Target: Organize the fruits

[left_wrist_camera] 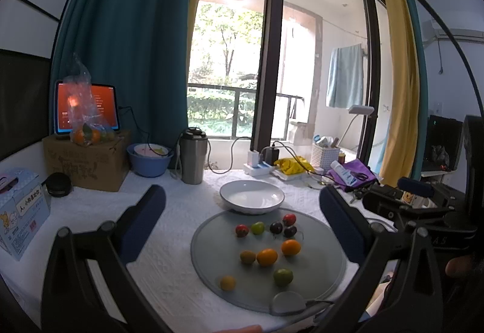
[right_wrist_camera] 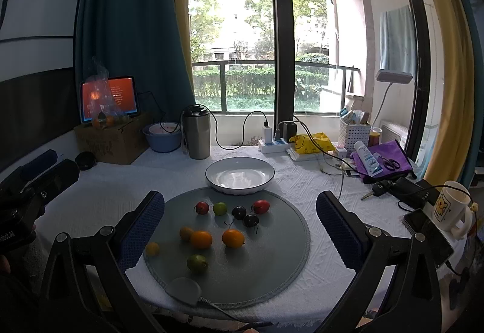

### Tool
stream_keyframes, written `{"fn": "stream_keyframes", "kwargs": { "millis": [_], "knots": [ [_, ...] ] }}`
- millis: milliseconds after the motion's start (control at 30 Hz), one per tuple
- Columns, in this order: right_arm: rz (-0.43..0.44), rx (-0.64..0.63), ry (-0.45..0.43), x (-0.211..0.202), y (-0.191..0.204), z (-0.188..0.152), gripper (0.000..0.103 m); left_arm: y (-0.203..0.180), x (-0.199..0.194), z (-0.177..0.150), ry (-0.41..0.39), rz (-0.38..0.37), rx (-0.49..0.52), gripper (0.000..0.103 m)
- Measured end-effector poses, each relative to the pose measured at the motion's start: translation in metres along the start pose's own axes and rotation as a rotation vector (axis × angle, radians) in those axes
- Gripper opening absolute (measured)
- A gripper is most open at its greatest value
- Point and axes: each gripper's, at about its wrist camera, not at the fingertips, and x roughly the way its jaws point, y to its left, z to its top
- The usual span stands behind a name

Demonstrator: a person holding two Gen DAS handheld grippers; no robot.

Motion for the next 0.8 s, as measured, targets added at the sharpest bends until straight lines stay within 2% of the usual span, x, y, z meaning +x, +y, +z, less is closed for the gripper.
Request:
{"fn": "stream_keyframes", "kwargs": {
  "millis": [467, 800],
  "knots": [
    [0.003, -0.004, 0.018, 0.005, 0.002, -0.005, 0.103, 0.003, 0.002, -0.003, 0.019, 0.000, -0.001, 0.102],
    [0.023, -0.010, 0.099, 0.029, 0.008, -0.022, 0.103, 0.006, 0.025, -0.025, 0.128, 0.021, 0.001, 0.102]
  ]
}}
